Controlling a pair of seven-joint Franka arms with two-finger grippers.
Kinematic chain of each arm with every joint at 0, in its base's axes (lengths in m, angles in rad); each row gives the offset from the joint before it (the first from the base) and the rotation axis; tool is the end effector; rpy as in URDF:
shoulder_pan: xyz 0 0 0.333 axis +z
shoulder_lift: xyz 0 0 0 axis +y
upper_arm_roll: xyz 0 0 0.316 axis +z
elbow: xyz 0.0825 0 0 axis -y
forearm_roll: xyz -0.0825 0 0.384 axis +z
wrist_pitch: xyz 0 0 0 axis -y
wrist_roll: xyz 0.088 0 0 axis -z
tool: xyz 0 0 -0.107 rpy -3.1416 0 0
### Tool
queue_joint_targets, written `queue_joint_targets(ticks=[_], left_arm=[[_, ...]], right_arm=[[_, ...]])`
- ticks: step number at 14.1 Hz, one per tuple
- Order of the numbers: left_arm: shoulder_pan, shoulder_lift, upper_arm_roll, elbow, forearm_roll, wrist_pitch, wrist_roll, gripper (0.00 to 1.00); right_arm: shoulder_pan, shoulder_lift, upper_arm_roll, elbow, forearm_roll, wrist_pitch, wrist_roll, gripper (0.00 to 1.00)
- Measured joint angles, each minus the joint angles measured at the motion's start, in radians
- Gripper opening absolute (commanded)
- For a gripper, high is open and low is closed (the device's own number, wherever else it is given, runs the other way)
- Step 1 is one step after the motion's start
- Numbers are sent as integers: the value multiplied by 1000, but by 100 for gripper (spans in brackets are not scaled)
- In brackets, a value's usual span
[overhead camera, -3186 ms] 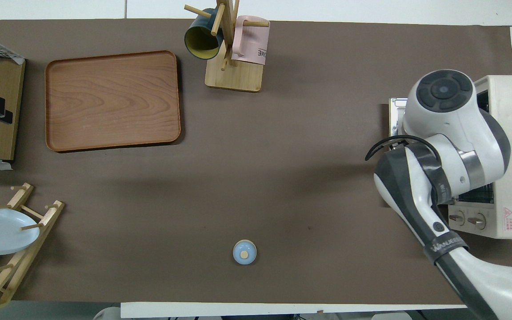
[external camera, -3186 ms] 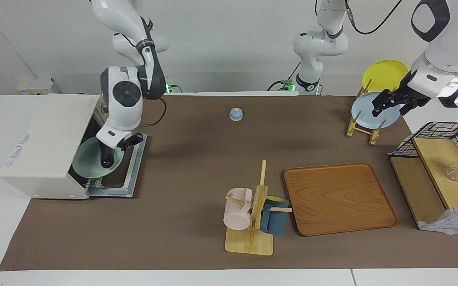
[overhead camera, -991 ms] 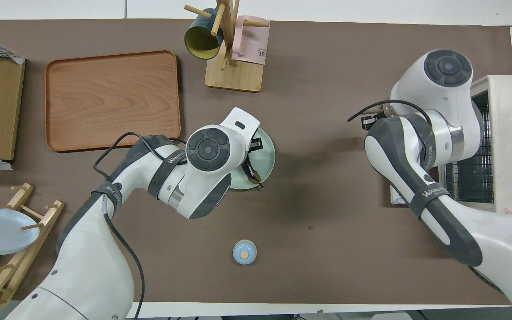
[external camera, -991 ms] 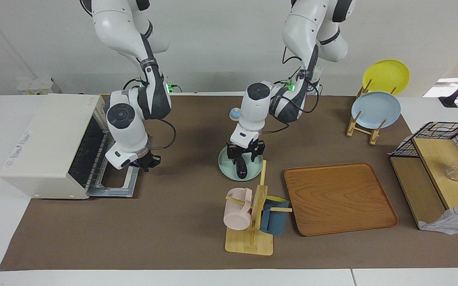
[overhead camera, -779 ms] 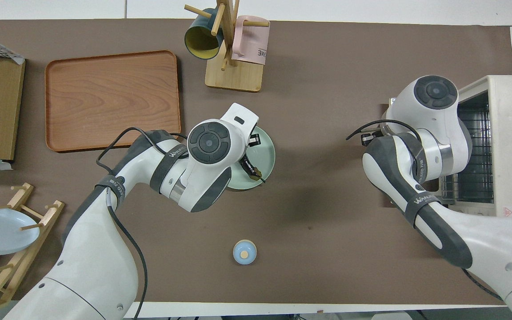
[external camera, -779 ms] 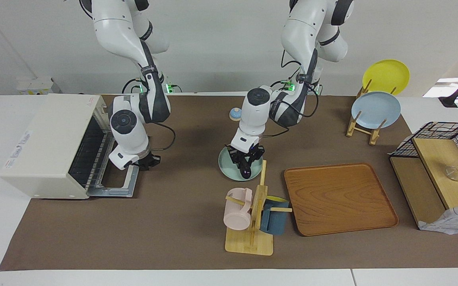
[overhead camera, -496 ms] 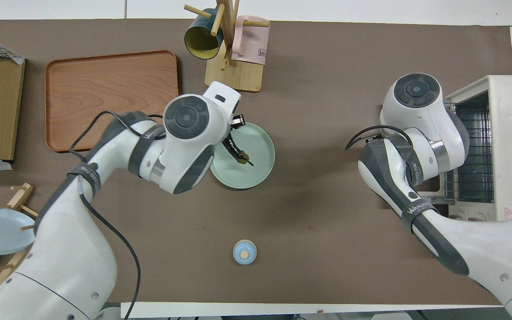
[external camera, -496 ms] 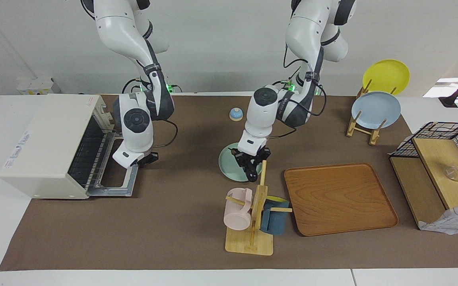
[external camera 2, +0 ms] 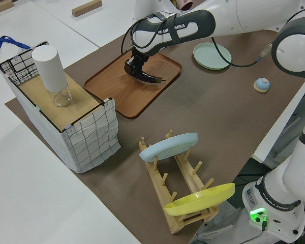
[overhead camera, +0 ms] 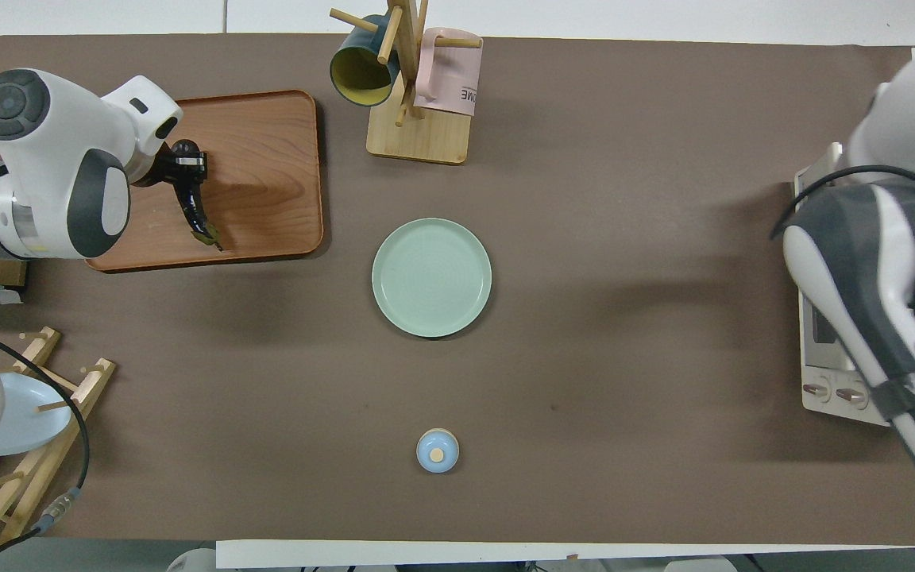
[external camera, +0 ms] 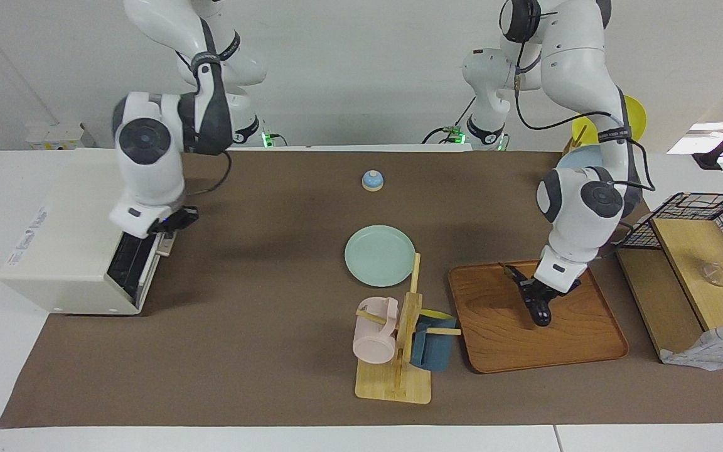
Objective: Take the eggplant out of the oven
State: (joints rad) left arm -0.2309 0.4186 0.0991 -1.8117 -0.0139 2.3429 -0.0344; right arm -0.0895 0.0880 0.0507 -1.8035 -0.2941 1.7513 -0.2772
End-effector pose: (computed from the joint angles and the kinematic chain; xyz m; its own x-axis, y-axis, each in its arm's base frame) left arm 0.6509 -0.0917 0.3229 0.9883 -0.0997 0.1154 -0.0974 -0.9949 -0.0253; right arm 0.5723 -0.0490 0.4831 0.9366 0.2766 -0.2152 0.3225 -0.9205 0.2204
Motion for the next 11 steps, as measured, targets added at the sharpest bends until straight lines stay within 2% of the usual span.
queue_joint_targets(ticks=[2, 4, 5, 7, 9, 11], left_arm=[[-2, 6, -9, 5, 0, 6, 13, 100], [1, -14, -11, 44, 0, -52, 13, 100], [6, -48, -8, 72, 0, -130, 12, 100], [30, -166, -5, 143, 0, -381, 13, 100], [52, -297, -4, 232, 0, -653, 16, 100], [59, -379, -3, 304, 1, -819, 17, 100]], right_arm=[[-36, -63, -5, 22, 151, -11, -8, 100], [-34, -116, 0, 117, 224, -128, 13, 100], [-34, -125, 2, 191, 236, -218, 33, 100], [-36, -125, 1, 316, 241, -333, 71, 100], [-37, -112, 0, 332, 243, -344, 82, 100], [-30, -103, 1, 313, 243, -347, 87, 100]])
